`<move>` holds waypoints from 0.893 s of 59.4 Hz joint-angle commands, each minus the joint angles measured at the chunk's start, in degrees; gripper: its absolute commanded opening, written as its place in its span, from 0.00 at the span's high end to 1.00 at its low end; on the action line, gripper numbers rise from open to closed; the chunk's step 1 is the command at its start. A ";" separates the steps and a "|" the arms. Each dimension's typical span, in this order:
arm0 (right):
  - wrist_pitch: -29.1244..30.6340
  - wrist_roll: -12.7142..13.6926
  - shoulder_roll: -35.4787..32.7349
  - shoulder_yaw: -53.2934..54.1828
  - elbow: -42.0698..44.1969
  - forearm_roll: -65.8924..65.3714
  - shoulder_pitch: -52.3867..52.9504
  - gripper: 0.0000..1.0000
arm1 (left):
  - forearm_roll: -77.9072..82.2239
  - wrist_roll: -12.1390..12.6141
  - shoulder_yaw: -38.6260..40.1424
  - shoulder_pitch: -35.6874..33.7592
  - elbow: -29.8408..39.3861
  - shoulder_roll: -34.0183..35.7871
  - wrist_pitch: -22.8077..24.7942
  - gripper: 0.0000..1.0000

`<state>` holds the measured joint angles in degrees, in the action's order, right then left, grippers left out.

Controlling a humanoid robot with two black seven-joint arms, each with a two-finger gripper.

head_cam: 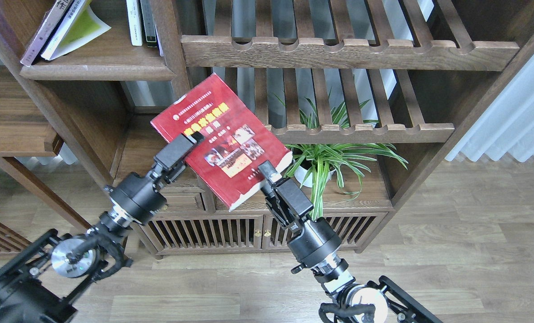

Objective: Organize books on shelf
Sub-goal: 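Carry the red book up to the upper shelf with the left gripper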

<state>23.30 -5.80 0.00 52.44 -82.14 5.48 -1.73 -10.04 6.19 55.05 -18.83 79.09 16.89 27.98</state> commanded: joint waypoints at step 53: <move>-0.62 0.00 0.00 0.29 0.40 -0.38 0.14 0.25 | 3.10 2.07 12.44 -13.17 0.10 7.11 0.02 1.00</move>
<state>22.67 -5.80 0.00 52.73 -81.74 5.10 -1.58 -7.61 8.02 64.67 -31.34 79.18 23.89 28.01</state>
